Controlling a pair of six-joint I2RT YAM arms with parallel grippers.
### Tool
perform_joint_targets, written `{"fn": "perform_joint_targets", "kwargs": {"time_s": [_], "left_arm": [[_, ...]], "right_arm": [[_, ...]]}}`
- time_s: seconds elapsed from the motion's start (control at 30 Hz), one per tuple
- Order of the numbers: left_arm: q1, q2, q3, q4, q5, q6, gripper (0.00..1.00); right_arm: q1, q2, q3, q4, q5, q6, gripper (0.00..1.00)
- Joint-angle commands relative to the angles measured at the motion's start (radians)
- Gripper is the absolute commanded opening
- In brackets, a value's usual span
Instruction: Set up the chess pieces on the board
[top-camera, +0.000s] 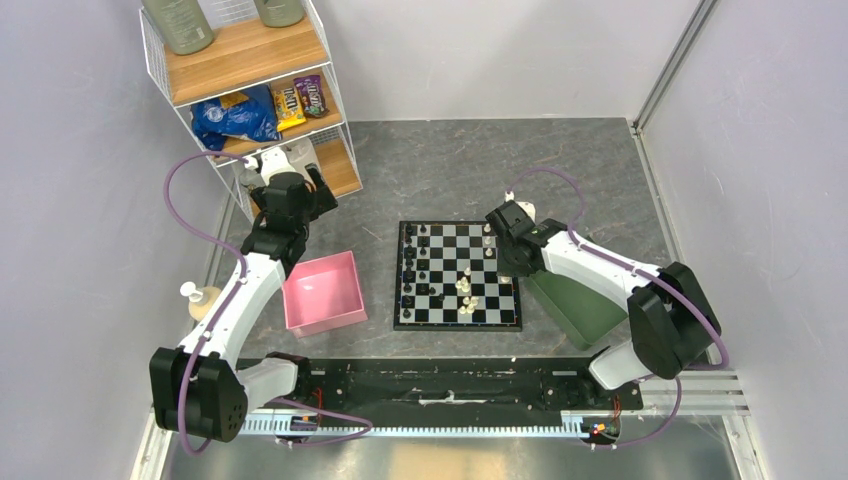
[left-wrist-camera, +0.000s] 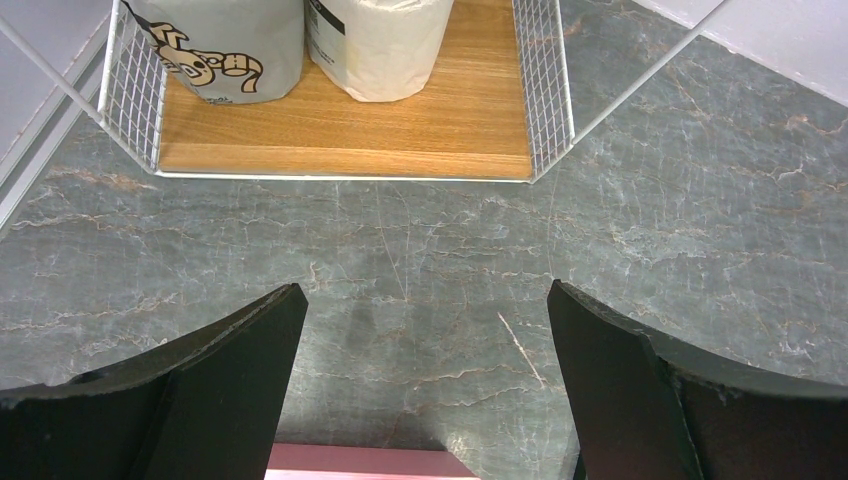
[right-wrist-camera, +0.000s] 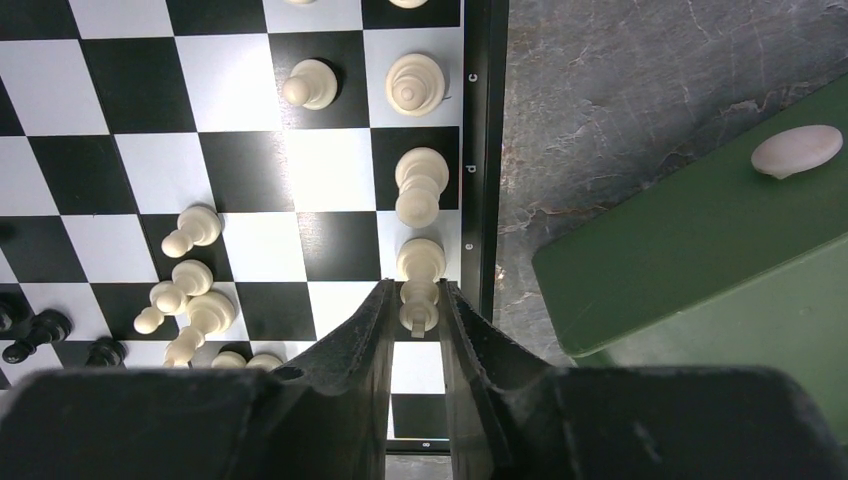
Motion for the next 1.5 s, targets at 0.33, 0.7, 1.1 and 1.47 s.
{"fn": "perform_joint_targets", "kwargs": {"time_s": [0.33,0.7,1.1,1.47], "left_arm": [[0.003,-0.003,-0.002,0.04,-0.005,-0.007,1.0],[0.003,-0.011,0.006,0.038,0.008,-0.017,1.0],[0.004,-0.038,0.023,-0.001,0.022,-0.001,1.0],[0.003,-0.034,0.094,-0.049,0.074,0.013,1.0]], "right_arm": [[-0.003,-0.096,0.042,-0.049,0.03,-0.009,0.43],[-0.006,-0.335,-0.067,-0.183,0.058,0.071,0.45],[-0.151,-0.239,-0.147,-0.103,0.078,0.096,0.44],[-0.244,-0.321,0.016,-0.013,-0.062,0.0,0.55]]}}
